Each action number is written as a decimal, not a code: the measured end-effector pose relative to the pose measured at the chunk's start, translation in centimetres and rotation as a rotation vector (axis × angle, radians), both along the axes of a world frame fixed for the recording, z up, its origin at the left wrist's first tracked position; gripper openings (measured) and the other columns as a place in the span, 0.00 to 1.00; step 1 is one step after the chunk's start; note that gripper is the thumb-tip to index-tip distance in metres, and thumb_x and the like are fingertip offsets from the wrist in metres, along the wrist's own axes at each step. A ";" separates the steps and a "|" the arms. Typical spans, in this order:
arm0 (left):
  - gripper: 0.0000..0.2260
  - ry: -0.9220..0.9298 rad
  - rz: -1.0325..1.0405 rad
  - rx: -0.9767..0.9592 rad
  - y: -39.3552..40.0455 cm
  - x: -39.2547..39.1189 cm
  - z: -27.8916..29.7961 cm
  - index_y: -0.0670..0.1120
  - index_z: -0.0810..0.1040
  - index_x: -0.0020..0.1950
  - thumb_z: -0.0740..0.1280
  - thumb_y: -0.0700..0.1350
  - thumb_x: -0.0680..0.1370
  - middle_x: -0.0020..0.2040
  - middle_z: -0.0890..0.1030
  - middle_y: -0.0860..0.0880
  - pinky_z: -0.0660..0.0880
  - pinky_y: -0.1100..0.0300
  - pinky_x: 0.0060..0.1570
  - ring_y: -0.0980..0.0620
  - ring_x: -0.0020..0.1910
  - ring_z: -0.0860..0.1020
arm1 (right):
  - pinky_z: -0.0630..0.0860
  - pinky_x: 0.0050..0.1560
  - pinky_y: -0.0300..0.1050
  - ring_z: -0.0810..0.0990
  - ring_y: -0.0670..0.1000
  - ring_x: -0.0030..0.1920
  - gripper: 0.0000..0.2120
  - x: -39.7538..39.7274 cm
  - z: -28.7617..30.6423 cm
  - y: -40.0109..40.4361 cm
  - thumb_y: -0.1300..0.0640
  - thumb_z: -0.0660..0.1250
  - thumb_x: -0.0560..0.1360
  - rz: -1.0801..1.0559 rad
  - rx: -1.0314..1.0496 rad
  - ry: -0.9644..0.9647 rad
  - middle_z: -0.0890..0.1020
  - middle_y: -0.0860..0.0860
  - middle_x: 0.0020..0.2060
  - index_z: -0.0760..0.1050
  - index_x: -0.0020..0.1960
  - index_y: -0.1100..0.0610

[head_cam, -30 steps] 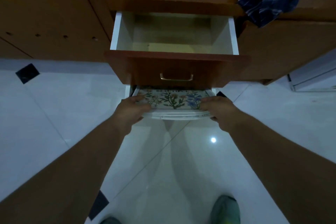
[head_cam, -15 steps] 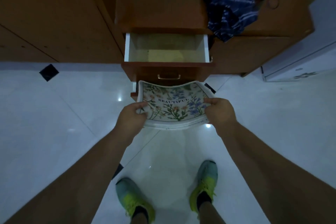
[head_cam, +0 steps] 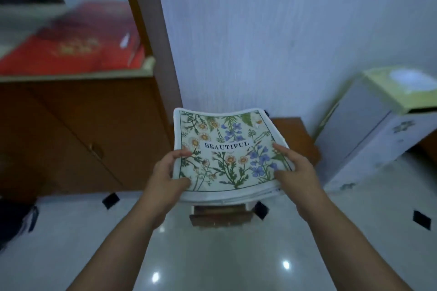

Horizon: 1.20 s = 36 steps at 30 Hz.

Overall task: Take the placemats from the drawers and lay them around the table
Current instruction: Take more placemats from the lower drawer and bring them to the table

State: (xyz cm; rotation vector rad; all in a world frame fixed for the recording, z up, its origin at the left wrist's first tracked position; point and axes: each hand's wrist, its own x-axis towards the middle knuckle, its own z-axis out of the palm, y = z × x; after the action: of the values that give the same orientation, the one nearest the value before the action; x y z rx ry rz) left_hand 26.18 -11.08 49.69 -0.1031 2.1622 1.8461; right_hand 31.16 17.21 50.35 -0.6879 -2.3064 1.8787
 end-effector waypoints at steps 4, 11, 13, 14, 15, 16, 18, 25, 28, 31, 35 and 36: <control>0.29 0.211 -0.043 0.068 -0.9 1.1 13.0 0.57 0.78 0.58 0.67 0.24 0.73 0.66 0.78 0.45 0.84 0.46 0.47 0.44 0.57 0.84 | 0.84 0.45 0.52 0.87 0.48 0.47 0.33 1.8 11.3 0.2 0.76 0.68 0.72 0.044 -0.051 0.225 0.86 0.41 0.50 0.79 0.63 0.41; 0.25 0.182 -0.103 0.305 -1.5 2.7 23.4 0.61 0.77 0.69 0.68 0.35 0.79 0.60 0.84 0.49 0.83 0.43 0.48 0.42 0.54 0.85 | 0.80 0.56 0.63 0.85 0.61 0.54 0.29 2.4 21.5 3.6 0.69 0.72 0.72 0.339 -0.283 0.231 0.85 0.54 0.57 0.78 0.65 0.42; 0.23 0.216 -0.053 0.174 0.2 2.4 22.9 0.60 0.79 0.66 0.67 0.34 0.80 0.61 0.82 0.47 0.83 0.43 0.48 0.44 0.51 0.86 | 0.82 0.53 0.62 0.86 0.58 0.52 0.24 0.8 21.5 2.9 0.64 0.73 0.75 0.294 -0.101 0.217 0.85 0.54 0.58 0.80 0.62 0.39; 0.23 0.241 -0.034 0.119 1.0 2.4 22.6 0.60 0.80 0.65 0.66 0.33 0.80 0.61 0.82 0.48 0.84 0.44 0.47 0.46 0.49 0.87 | 0.83 0.53 0.59 0.86 0.55 0.52 0.23 0.0 21.1 2.6 0.62 0.73 0.75 0.292 0.041 0.223 0.83 0.51 0.59 0.80 0.60 0.36; 0.24 0.263 -0.014 0.094 1.6 2.5 22.3 0.61 0.80 0.63 0.66 0.33 0.80 0.60 0.82 0.50 0.84 0.44 0.46 0.48 0.48 0.87 | 0.83 0.53 0.56 0.85 0.53 0.53 0.23 -0.6 20.7 2.3 0.60 0.74 0.75 0.299 0.144 0.233 0.82 0.48 0.60 0.79 0.58 0.34; 0.25 0.276 0.012 0.096 1.9 2.6 22.0 0.62 0.81 0.62 0.66 0.32 0.80 0.60 0.82 0.50 0.84 0.43 0.46 0.48 0.47 0.87 | 0.83 0.52 0.55 0.85 0.51 0.53 0.23 -0.9 20.3 2.2 0.60 0.74 0.74 0.304 0.176 0.242 0.81 0.46 0.60 0.79 0.57 0.33; 0.26 0.284 0.069 0.144 2.1 2.8 21.9 0.61 0.81 0.62 0.65 0.30 0.79 0.60 0.82 0.49 0.83 0.39 0.48 0.46 0.48 0.87 | 0.83 0.52 0.55 0.84 0.52 0.55 0.23 -1.4 19.5 3.0 0.63 0.74 0.74 0.320 0.096 0.278 0.81 0.46 0.60 0.81 0.56 0.35; 0.25 0.271 0.148 0.372 2.6 4.9 23.1 0.61 0.81 0.64 0.67 0.33 0.78 0.63 0.83 0.44 0.77 0.30 0.56 0.35 0.56 0.84 | 0.83 0.49 0.61 0.86 0.60 0.52 0.24 -3.0 21.1 5.4 0.72 0.75 0.69 0.548 -0.182 0.318 0.84 0.58 0.57 0.83 0.57 0.49; 0.24 0.304 0.233 0.355 2.8 6.6 23.0 0.63 0.80 0.64 0.68 0.36 0.79 0.63 0.83 0.48 0.82 0.37 0.50 0.39 0.55 0.85 | 0.82 0.53 0.60 0.84 0.59 0.56 0.22 -3.9 20.6 5.0 0.61 0.79 0.68 0.605 -0.089 0.337 0.83 0.54 0.59 0.82 0.59 0.44; 0.21 0.378 0.379 0.181 2.2 9.0 21.8 0.64 0.81 0.62 0.71 0.39 0.78 0.64 0.81 0.53 0.84 0.43 0.47 0.46 0.52 0.86 | 0.82 0.56 0.58 0.83 0.54 0.58 0.21 -4.8 19.6 2.9 0.53 0.78 0.71 0.685 0.023 0.371 0.81 0.48 0.62 0.80 0.60 0.38; 0.19 0.383 0.575 0.065 -0.6 12.9 20.5 0.64 0.82 0.62 0.73 0.41 0.78 0.64 0.80 0.57 0.85 0.50 0.43 0.52 0.49 0.87 | 0.80 0.60 0.55 0.82 0.49 0.59 0.23 -5.1 18.9 -1.7 0.53 0.76 0.73 0.814 0.196 0.415 0.79 0.44 0.62 0.77 0.61 0.32; 0.20 0.378 0.619 0.042 -1.6 14.0 20.4 0.65 0.81 0.62 0.73 0.41 0.78 0.64 0.80 0.58 0.85 0.52 0.43 0.52 0.48 0.87 | 0.81 0.59 0.54 0.82 0.48 0.58 0.23 -4.9 18.9 -3.1 0.54 0.76 0.73 0.848 0.201 0.415 0.79 0.44 0.62 0.77 0.61 0.31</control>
State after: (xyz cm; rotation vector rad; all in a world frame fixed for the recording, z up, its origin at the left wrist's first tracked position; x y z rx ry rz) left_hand 40.21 -12.68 70.08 -0.5011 2.5430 2.4009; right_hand 26.25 14.07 69.29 0.7587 -2.6130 1.7223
